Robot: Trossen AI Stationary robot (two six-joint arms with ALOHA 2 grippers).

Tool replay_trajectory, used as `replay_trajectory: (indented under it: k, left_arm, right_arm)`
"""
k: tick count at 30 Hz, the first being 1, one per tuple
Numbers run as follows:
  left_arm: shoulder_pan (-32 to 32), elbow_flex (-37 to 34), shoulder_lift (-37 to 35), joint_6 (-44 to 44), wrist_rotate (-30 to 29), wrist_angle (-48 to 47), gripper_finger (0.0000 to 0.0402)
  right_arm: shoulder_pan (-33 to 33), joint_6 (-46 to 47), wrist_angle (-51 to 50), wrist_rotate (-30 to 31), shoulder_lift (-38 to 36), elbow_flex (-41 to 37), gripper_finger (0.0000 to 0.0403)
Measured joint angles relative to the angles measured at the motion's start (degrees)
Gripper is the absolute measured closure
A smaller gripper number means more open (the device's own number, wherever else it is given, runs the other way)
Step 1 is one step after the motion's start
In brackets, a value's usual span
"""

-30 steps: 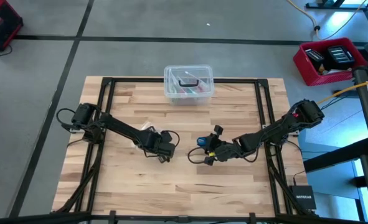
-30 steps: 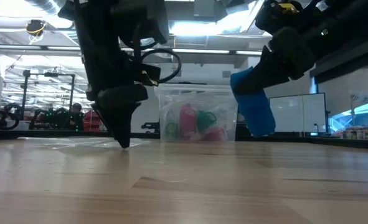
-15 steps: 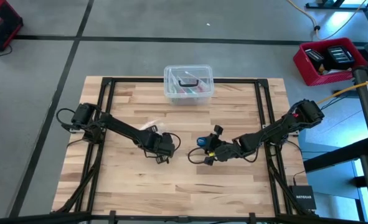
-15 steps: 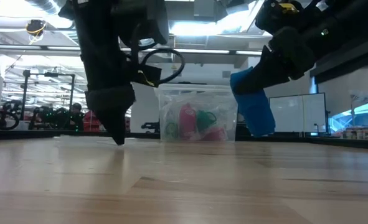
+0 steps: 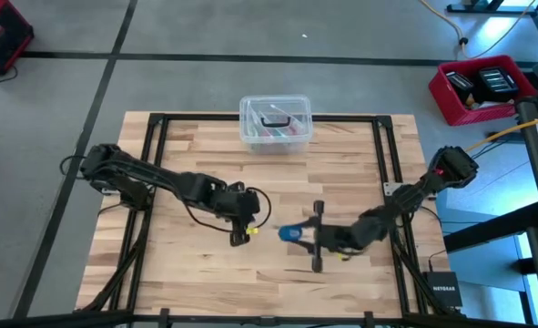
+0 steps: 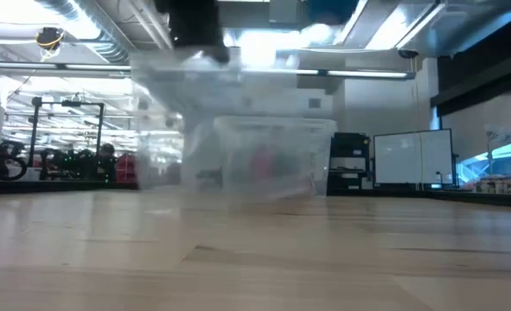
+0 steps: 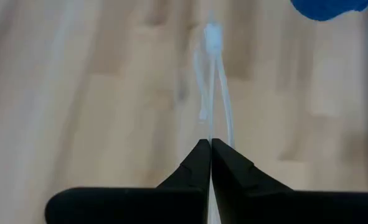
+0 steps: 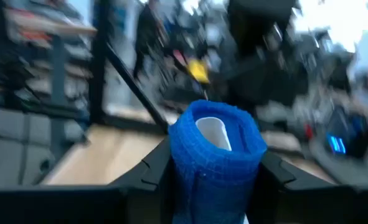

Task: Roll bandage
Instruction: Put the rolled blue bandage into the transparent zip bag

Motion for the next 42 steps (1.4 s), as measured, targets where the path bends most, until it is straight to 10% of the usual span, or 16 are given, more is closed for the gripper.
replay_trajectory:
  k: [20, 42]
  left_arm:
    - [0.5, -0.3, 1.8, 0.3, 9.1, 14.7, 0.0401]
    - [0.8, -0.1, 1.6, 0.3, 3.9, 17.2, 0.0400]
  right_arm:
    - [-2.6, -26.1, -10.6, -6.6, 5.8, 11.8, 0.0265]
    - [-2.7, -13.9, -22.7, -11.1, 6.2, 11.7, 0.0265]
